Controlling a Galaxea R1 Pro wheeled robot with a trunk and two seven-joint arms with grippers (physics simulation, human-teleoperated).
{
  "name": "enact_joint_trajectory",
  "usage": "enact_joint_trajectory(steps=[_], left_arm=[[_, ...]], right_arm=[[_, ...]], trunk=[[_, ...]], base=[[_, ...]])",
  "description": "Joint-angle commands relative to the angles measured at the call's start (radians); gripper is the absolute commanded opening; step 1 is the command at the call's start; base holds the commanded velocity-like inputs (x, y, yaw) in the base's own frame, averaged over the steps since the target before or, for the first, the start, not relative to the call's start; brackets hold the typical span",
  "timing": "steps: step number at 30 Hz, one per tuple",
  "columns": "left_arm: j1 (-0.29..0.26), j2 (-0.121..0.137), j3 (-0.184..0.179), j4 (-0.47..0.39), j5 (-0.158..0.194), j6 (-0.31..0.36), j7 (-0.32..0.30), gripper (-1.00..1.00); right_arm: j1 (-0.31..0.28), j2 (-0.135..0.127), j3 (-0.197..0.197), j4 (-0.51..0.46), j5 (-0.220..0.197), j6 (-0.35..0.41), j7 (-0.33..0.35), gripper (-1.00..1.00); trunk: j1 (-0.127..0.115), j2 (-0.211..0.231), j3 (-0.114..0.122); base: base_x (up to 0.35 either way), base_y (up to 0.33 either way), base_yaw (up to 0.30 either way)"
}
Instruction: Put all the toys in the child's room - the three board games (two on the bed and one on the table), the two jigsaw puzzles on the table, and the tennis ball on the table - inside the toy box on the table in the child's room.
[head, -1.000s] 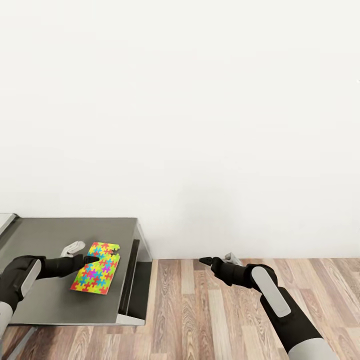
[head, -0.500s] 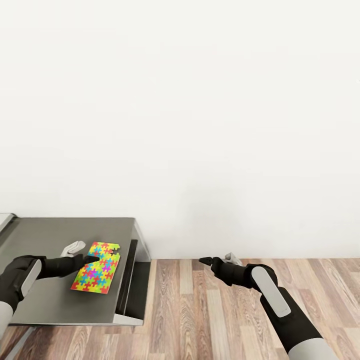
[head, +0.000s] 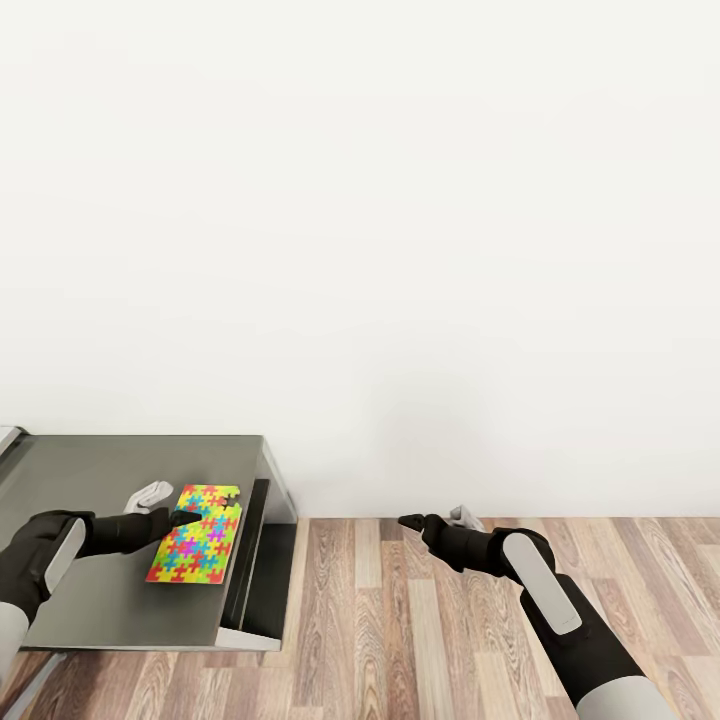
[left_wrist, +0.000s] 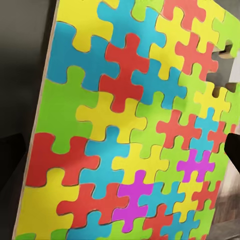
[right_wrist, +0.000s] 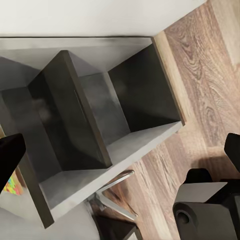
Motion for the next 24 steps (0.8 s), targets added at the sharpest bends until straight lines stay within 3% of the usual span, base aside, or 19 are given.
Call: enact_joint_trajectory(steps=[1,8,24], left_arm=[[0.001,-0.001,0.001,0.008,-0.009,0.005,-0.001,1.00],[0.001,0.000,0.001,0.008,-0.009,0.005,-0.001,1.00],[0.001,0.000,0.001,0.008,-0.009,0.005,-0.002,1.00]], right_arm=[[-0.001,-0.001,0.002,-0.001,-0.010,0.000,-0.010,1.00],[-0.001,-0.001,0.002,-0.001,-0.010,0.000,-0.010,1.00],[-0.001,-0.001,0.002,-0.001,-0.010,0.000,-0.010,1.00]], trunk=[[0.001,-0.001,-0.002],[0.001,-0.001,-0.002],[0.001,-0.001,-0.002]], base=[[0.000,-0.042,0.000],[0.000,-0.138,0.000],[0.000,-0.008,0.000]])
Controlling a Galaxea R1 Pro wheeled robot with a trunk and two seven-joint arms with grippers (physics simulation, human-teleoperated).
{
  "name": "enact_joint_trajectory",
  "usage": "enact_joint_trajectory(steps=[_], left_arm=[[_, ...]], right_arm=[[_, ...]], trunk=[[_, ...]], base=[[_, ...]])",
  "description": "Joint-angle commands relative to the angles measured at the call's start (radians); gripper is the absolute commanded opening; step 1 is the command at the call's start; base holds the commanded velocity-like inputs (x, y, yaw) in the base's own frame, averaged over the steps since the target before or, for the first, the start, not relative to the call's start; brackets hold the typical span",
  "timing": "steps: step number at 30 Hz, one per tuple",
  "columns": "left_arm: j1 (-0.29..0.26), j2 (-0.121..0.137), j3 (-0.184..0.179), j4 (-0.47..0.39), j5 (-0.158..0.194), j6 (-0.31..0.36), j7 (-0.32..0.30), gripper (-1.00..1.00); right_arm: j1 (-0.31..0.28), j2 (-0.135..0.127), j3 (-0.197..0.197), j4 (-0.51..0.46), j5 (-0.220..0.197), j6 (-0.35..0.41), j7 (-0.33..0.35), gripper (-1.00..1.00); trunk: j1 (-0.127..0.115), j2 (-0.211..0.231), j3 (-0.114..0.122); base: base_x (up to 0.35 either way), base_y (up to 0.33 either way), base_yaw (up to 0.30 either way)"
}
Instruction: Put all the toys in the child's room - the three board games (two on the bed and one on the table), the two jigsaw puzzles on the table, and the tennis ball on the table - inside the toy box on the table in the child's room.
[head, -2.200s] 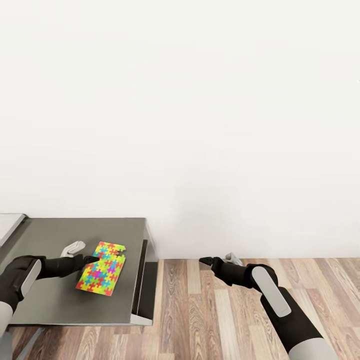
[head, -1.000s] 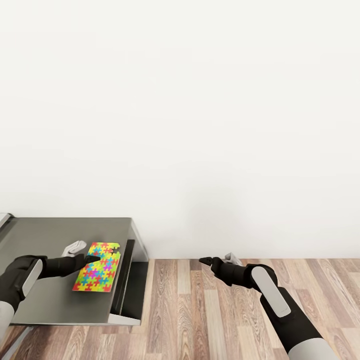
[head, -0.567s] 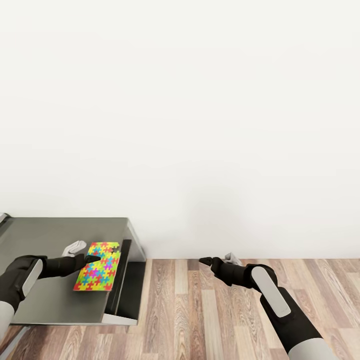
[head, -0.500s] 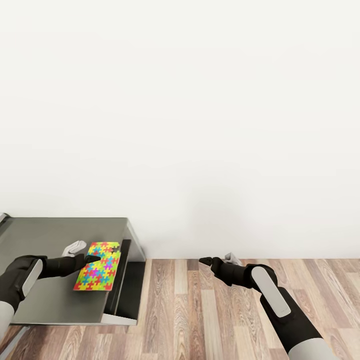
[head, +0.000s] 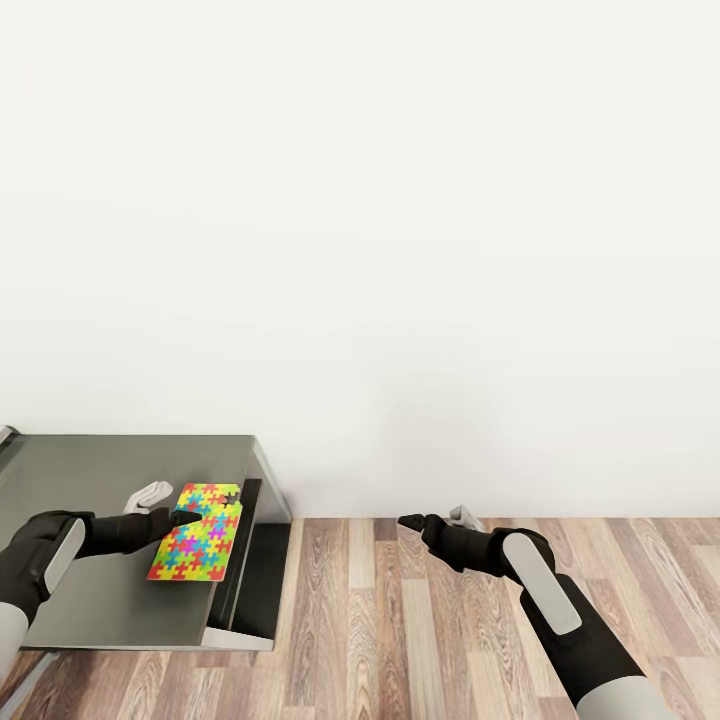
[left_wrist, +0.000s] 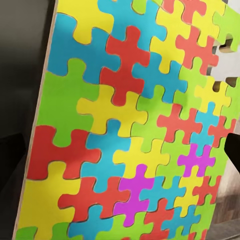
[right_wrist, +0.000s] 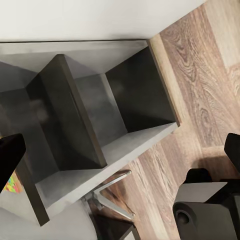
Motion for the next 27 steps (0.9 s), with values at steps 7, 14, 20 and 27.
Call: enact_joint_trajectory(steps=[7,14,20,27], left_arm=[[0.000,-0.001,0.000,0.007,-0.013,0.004,-0.001,1.00],[0.001,-0.001,0.000,0.007,-0.013,0.004,-0.001,1.00],[0.001,-0.001,0.000,0.007,-0.013,0.004,-0.001,1.00],[0.000,-0.002,0.000,0.007,-0.013,0.004,0.000,1.00]], right_arm=[[-0.001,-0.001,0.002,-0.001,-0.010,0.000,-0.010,1.00],[-0.001,-0.001,0.002,-0.001,-0.010,0.000,-0.010,1.00],[-0.001,-0.001,0.002,-0.001,-0.010,-0.001,-0.010,1.00],[-0.001,-0.001,0.002,-0.001,-0.010,-0.001,-0.010,1.00]], trunk=[[0.001,-0.001,-0.002],[0.001,-0.001,-0.002],[0.001,-0.001,-0.002],[0.001,-0.001,-0.002]], base=[[0.000,0.000,0.000],[0.000,0.000,0.000],[0.000,0.000,0.000],[0.000,0.000,0.000]])
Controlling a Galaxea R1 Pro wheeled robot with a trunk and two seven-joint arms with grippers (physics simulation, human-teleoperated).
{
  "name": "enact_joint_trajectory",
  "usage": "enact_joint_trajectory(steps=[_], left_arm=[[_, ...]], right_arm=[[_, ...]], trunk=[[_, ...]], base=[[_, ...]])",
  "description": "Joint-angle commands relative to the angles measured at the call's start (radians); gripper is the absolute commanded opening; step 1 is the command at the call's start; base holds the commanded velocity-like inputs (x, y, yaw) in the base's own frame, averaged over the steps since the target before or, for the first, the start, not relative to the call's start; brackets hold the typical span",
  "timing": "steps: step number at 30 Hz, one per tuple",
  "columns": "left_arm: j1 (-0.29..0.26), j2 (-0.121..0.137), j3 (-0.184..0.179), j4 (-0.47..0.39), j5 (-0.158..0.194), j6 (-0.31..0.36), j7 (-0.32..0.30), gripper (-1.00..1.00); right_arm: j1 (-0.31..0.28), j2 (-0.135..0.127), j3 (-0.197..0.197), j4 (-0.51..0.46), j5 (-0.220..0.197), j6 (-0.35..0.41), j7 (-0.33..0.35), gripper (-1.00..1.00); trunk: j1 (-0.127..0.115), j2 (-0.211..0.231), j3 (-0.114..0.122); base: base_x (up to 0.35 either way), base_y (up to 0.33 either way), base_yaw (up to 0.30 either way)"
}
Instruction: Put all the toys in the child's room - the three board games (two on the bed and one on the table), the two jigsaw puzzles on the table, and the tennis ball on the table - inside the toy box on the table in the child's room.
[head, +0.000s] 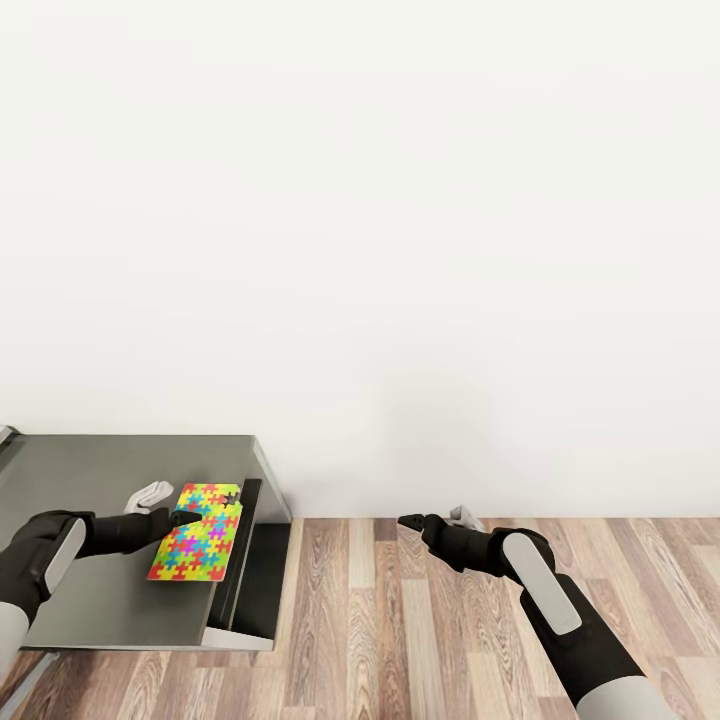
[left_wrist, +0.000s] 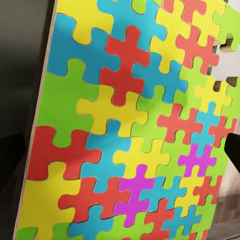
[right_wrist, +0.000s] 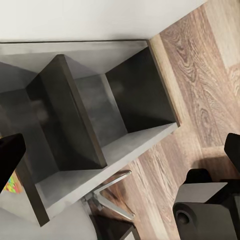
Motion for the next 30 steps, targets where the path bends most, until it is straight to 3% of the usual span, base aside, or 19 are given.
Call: enact_joint_trajectory(steps=[1,30], left_arm=[[0.001,-0.001,0.001,0.008,-0.008,0.004,-0.001,1.00],[0.000,-0.001,0.001,0.008,-0.006,0.004,-0.002,1.00]], right_arm=[[-0.001,-0.001,0.002,-0.001,-0.010,0.000,-0.010,1.00],[-0.001,-0.001,0.006,-0.001,-0.010,0.000,-0.010,1.00]], trunk=[[0.001,-0.001,-0.002],[0.001,-0.001,-0.002]], base=[[0.000,0.000,0.000],[0.000,0.000,0.000]])
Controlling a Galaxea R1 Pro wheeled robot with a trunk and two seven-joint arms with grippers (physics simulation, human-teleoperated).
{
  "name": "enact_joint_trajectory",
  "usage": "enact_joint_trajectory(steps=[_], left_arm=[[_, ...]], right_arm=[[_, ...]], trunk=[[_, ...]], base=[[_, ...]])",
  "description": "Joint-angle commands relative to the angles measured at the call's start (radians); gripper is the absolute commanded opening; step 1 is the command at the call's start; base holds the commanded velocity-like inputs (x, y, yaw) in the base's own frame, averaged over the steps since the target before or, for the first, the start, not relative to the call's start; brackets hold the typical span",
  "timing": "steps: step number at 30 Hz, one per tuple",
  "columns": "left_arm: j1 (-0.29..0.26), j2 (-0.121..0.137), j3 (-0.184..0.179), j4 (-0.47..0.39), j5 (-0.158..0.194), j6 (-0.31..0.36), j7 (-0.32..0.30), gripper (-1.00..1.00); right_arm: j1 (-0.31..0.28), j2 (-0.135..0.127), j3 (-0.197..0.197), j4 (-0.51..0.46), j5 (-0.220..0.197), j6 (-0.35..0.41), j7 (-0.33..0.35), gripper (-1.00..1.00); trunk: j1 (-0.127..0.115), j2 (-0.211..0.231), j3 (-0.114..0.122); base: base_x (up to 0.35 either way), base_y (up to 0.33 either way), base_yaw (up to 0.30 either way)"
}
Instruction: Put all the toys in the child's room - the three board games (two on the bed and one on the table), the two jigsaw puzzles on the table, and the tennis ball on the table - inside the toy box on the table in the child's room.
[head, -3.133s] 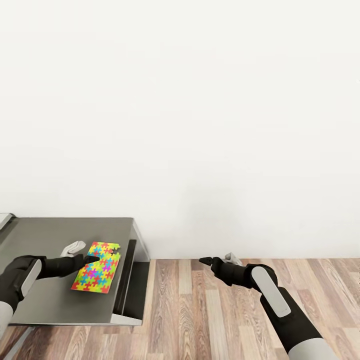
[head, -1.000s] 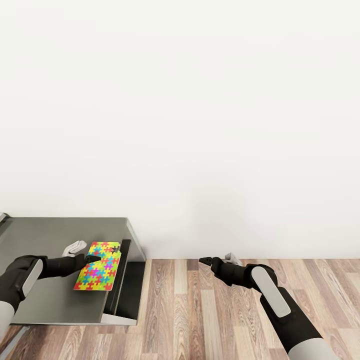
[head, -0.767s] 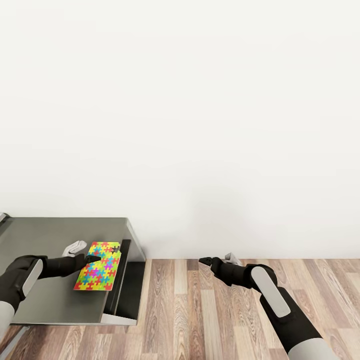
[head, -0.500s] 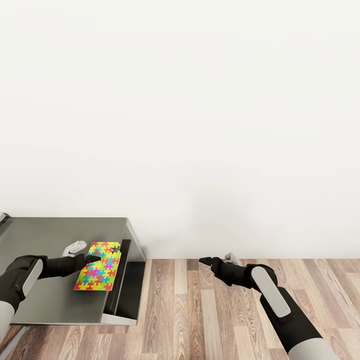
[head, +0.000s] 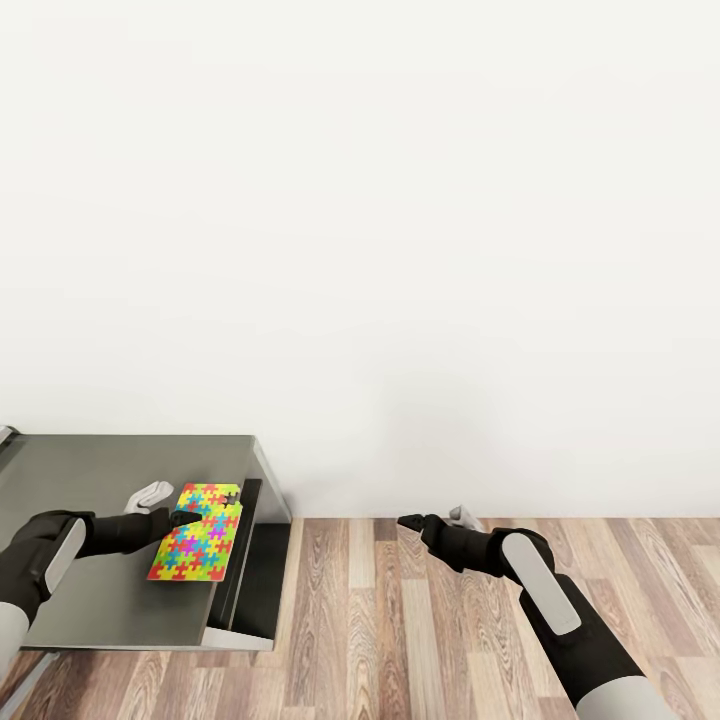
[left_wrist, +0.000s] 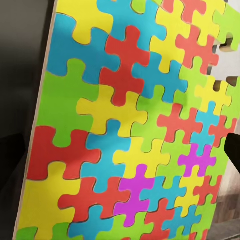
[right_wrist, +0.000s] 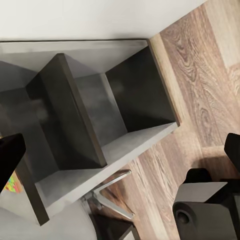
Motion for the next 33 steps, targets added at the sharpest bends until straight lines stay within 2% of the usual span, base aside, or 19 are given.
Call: enact_joint_trajectory(steps=[1,6,10,13,28,33], left_arm=[[0.001,-0.001,0.001,0.008,-0.004,0.006,-0.001,1.00],[0.001,0.000,0.001,0.008,-0.004,0.006,-0.010,1.00],[0.001,-0.001,0.000,0.008,-0.007,0.006,-0.079,1.00],[0.001,-0.001,0.000,0.008,-0.009,0.006,-0.097,1.00],[0.001,-0.001,0.000,0.008,-0.011,0.005,-0.109,1.00],[0.001,0.007,0.000,0.007,-0.011,0.002,-0.115,1.00]], right_arm=[[-0.001,-0.001,0.002,-0.001,-0.011,0.000,-0.010,1.00],[-0.001,0.000,0.003,-0.001,-0.011,0.000,-0.010,1.00],[-0.001,-0.001,0.003,-0.001,-0.011,0.000,-0.010,1.00],[-0.001,-0.001,0.003,-0.001,-0.011,0.000,-0.010,1.00],[-0.001,0.000,0.003,-0.001,-0.010,0.000,-0.010,1.00],[-0.001,0.000,0.003,-0.001,-0.010,0.000,-0.010,1.00]], trunk=[[0.001,-0.001,-0.002],[0.001,-0.001,-0.002],[0.001,-0.001,-0.002],[0.001,-0.001,-0.002],[0.001,-0.001,-0.002],[0.001,-0.001,-0.002]], base=[[0.000,0.000,0.000],[0.000,0.000,0.000],[0.000,0.000,0.000],[0.000,0.000,0.000],[0.000,0.000,0.000],[0.000,0.000,0.000]])
